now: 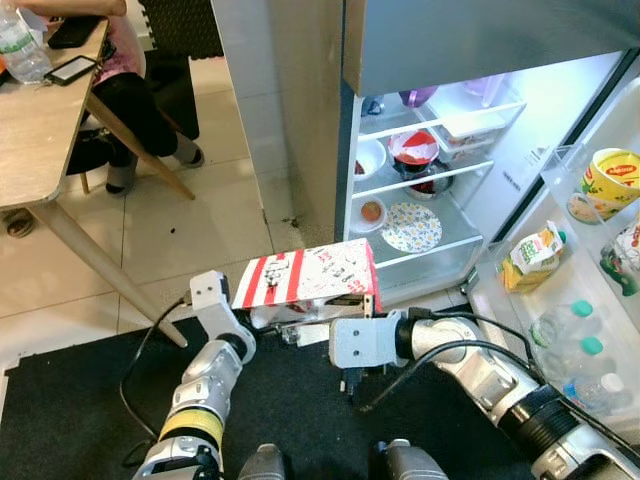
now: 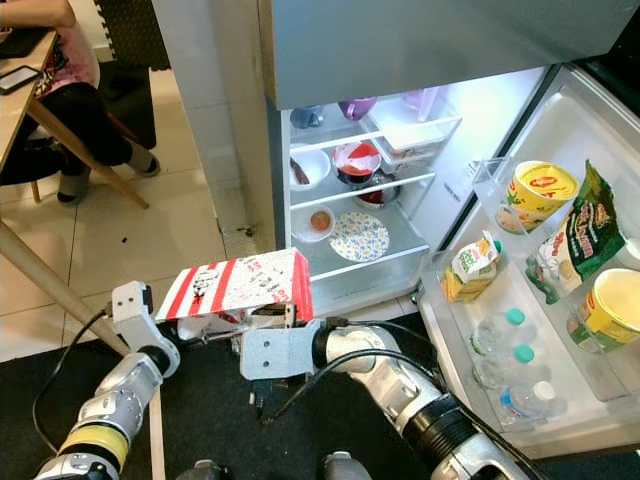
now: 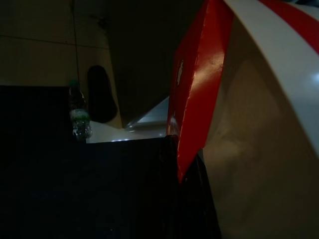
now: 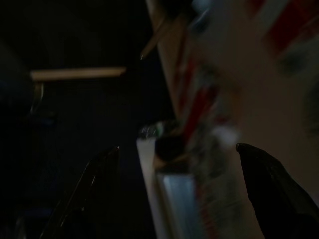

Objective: Restocking fridge

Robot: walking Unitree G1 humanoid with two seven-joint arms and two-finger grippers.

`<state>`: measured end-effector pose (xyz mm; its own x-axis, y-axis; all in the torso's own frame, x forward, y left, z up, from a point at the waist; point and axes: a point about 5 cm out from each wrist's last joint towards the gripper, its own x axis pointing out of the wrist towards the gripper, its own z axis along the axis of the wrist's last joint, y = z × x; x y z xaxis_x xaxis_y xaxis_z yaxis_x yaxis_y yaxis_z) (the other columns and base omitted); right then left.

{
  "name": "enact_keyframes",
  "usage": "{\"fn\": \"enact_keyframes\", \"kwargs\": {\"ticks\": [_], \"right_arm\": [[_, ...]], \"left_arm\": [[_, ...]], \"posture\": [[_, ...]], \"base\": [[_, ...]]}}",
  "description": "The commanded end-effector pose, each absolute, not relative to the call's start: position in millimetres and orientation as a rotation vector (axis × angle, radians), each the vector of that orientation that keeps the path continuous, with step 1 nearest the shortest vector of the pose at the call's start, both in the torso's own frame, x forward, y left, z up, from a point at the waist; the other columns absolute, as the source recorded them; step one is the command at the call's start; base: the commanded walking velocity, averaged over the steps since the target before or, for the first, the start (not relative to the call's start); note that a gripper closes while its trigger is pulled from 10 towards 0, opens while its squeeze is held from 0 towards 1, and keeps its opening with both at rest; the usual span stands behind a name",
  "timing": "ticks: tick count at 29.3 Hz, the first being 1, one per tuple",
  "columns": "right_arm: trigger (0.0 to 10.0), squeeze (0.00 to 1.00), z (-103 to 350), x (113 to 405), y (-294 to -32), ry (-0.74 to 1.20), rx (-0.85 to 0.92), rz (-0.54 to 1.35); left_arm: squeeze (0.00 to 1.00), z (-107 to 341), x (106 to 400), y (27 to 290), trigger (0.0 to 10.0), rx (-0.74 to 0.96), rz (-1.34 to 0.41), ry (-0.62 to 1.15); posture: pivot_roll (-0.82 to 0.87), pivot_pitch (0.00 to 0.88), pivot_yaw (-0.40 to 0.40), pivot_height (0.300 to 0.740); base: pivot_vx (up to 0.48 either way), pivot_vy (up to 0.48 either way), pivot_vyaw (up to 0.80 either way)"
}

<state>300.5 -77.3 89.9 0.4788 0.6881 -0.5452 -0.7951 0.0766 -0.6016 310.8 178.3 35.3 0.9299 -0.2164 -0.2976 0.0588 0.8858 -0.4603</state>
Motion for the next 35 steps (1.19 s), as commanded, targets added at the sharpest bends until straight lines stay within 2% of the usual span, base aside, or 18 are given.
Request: {"fn": "enact_keyframes", "kwargs": {"ticks": [1,12,13,14,15,16,17,18,19,33,35], "right_arm": [[10.0,0.00,77,298,-84,0.191,-1.027,1.110],[10.0,0.00,70,307,-104,0.250,-1.165,1.033],[7.6,0.00,70,308,-106,0.249,-1.197,1.026],[7.6,0.00,70,309,-107,0.247,-1.219,1.021],[5.7,0.00,70,310,-108,0.248,-1.227,1.015],[5.7,0.00,70,310,-108,0.248,-1.227,1.015],[4.0,0.00,71,311,-109,0.248,-1.233,1.008],[4.0,0.00,71,312,-109,0.246,-1.241,1.003],[0.0,0.00,72,313,-110,0.244,-1.259,1.002],[0.0,0.00,75,316,-113,0.229,-1.303,1.010],[0.0,0.00,76,315,-110,0.229,-1.239,1.014]], "left_arm": [[0.00,33,308,173,10.0,-0.490,-0.149,0.364],[0.00,41,312,164,10.0,-0.500,-0.180,0.346],[0.00,42,313,163,10.0,-0.501,-0.183,0.345],[0.00,43,313,162,10.0,-0.502,-0.184,0.346],[0.00,44,313,161,10.0,-0.504,-0.186,0.344],[0.00,44,313,161,10.0,-0.504,-0.186,0.344],[0.00,45,313,161,10.0,-0.504,-0.188,0.343],[0.00,46,313,161,10.0,-0.505,-0.188,0.343],[0.00,46,313,161,10.0,-0.507,-0.189,0.342],[0.00,48,314,160,10.0,-0.511,-0.195,0.341],[0.00,49,314,159,10.0,-0.508,-0.198,0.341]], "posture": [[-0.03,0.226,0.021,0.740],[-0.04,0.216,0.023,0.740],[-0.04,0.216,0.023,0.740],[-0.04,0.216,0.023,0.740],[-0.04,0.214,0.021,0.740],[-0.04,0.214,0.021,0.740],[-0.04,0.214,0.021,0.740],[-0.04,0.214,0.021,0.740],[-0.04,0.213,0.022,0.740],[-0.05,0.212,0.022,0.740],[-0.05,0.212,0.022,0.740]], "base": [[0.000,0.000,0.00],[0.000,0.000,0.00],[0.000,0.000,0.00],[0.000,0.000,0.00],[0.000,0.000,0.00],[0.000,0.000,0.00],[0.000,0.000,0.00],[0.000,0.000,0.00],[0.000,0.000,0.00],[0.000,0.000,0.00],[0.000,0.000,0.00]]}}
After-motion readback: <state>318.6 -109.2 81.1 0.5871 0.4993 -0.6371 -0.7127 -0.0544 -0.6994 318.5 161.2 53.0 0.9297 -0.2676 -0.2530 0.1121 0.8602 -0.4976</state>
